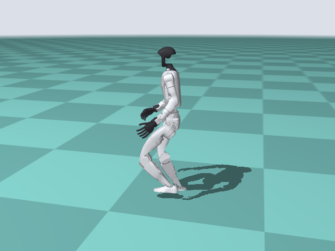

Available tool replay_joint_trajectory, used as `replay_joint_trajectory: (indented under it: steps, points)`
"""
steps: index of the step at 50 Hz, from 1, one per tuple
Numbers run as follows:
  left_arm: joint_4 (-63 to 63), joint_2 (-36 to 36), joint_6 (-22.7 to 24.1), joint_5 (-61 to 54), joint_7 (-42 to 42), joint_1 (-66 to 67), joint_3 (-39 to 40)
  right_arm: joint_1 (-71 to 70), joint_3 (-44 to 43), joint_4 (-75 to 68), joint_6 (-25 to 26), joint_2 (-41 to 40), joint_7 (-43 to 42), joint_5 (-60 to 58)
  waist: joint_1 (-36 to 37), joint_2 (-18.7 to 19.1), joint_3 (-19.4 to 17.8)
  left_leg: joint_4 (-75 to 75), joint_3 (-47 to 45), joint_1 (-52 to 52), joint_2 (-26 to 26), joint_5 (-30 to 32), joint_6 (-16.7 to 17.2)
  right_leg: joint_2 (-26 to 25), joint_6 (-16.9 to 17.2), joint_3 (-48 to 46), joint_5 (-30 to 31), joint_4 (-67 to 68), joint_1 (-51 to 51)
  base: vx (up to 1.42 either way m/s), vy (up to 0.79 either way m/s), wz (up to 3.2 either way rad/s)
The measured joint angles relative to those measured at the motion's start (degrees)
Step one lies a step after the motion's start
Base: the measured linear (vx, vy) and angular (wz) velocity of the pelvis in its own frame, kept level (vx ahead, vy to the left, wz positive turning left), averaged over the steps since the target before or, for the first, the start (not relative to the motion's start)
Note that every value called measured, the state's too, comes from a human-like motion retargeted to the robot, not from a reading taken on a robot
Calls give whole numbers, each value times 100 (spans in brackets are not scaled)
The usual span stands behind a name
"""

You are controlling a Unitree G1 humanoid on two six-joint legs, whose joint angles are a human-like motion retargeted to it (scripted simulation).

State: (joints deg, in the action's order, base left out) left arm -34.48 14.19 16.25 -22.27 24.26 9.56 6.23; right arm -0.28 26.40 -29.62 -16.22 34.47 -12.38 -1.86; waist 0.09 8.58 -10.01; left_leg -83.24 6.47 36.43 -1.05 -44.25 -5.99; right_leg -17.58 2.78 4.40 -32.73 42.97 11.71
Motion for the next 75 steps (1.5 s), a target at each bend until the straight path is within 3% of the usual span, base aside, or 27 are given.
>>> replay_joint_trajectory:
  steps: [5, 10, 15, 20, 26, 33, 37, 42, 45, 49, 53, 56, 60, 63, 70, 75]
  points:
    - [1497, 285, 368, 16, 184, -346, -186, 403, -51, -845, 105, -166, 31, -36, -162, -14, 22, 1739, 421, -40, 867, 368, 383, 181, 44, 124, -187, 201, -133, 12, 0, -24]
    - [2426, 647, 519, 244, 244, -823, -445, 764, -193, -1295, 135, -192, 62, -57, -436, -144, 83, 2563, 682, -246, 1395, 767, 549, 399, 91, 118, -512, 783, 28, 4, -1, 4]
    - [2649, 900, 528, 340, 262, -1437, -712, 1030, -296, -1611, 164, -191, 152, -106, -621, -300, 80, 2778, 706, -342, 1625, 882, 572, 689, 160, -46, -571, 1318, 215, 0, 0, 0]
    - [2557, 890, 602, -251, 140, -2038, -835, 1217, -349, -1918, 278, -133, 387, -129, -574, -340, -6, 2785, 748, -246, 1690, 1034, 699, 871, -26, -295, -724, 1250, 222, -6, -1, 7]
    - [2807, 711, 852, -1646, -194, -2404, -538, 1396, -350, -2005, 471, 261, 769, -191, -313, -186, -200, 2207, 847, 290, 1720, 1620, 1174, 904, -156, -537, -621, 1000, 335, -11, 3, 3]
    - [3831, 866, 874, -2371, -722, -2128, 148, 1363, -512, -1094, 561, 1039, 1248, -312, -173, 7, -271, -716, 153, 667, 1093, 1547, 907, 993, 5, -767, -368, 971, 711, -15, 8, 18]
    - [4752, 927, 778, -2164, -1007, -1836, 347, 1176, -856, 492, 452, 1344, 1183, 108, -366, 84, -48, -1777, -153, 241, 212, 1330, 549, 1083, 87, -931, -109, 845, 1117, -24, 13, 41]
    - [5939, 741, 788, -2404, -1610, -1634, -111, 902, -1284, 2468, 164, 936, 776, 1225, -861, 455, 252, -563, -716, -1222, -1342, 797, 473, 1041, 246, -1201, 437, 564, 1405, -29, 21, 43]
    - [6405, 568, 751, -2718, -2041, -1856, -612, 845, -1496, 3175, 7, 406, 633, 1975, -1298, 629, 356, 839, -1200, -2055, -1677, 388, 667, 1250, 427, -1362, 723, 544, 1591, -30, 29, 91]
    - [6578, 220, 546, -2933, -2418, -2485, -1274, 983, -1727, 3435, 2, -198, 639, 2489, -1865, 515, 457, 2458, -1599, -2570, -1086, -206, 675, 2069, 729, -1357, 818, 1262, 2216, -28, 33, 133]
    - [6373, -121, 296, -2731, -2526, -3069, -1821, 1319, -1925, 3254, 188, -581, 776, 2400, -2261, 4, 660, 3503, -1603, -2529, 137, -570, 226, 3324, 1090, -856, 1057, 2370, 3109, -27, 31, 164]
    - [6081, -216, 181, -2406, -2476, -3327, -2165, 1558, -2064, 3027, 312, -652, 795, 1998, -2354, -152, 700, 3820, -1427, -2423, 703, -575, -32, 3861, 1209, -577, 1667, 2866, 3545, -19, 27, 134]
    - [5813, -112, 169, -2016, -2396, -3480, -2393, 1767, -2328, 3000, 299, -543, 614, 1500, -2326, -14, 703, 3829, -1177, -2181, 831, -532, -119, 3618, 1222, -593, 2329, 3058, 3712, -12, 14, 80]
    - [5738, 132, 268, -1833, -2256, -3553, -2372, 1817, -2618, 3374, 166, -430, 424, 1363, -2277, 105, 776, 3940, -1047, -2059, 792, -366, -93, 3401, 1222, -766, 2481, 2965, 3680, -6, 8, 54]
    - [5583, 555, 569, -1958, -1856, -3410, -2143, 1352, -3183, 5039, -297, -396, -145, 1626, -1976, 68, 1052, 4062, -928, -1916, 758, -170, -43, 3411, 1222, -1150, 2136, 2762, 3558, -1, 3, 38]
    - [5497, 618, 528, -2301, -1836, -2808, -2006, 41, -3305, 6133, -454, -43, -774, 1282, -1413, -392, 1325, 3948, -861, -1833, 848, -282, -172, 3493, 1134, -1099, 1672, 2804, 3658, 3, -5, 40]
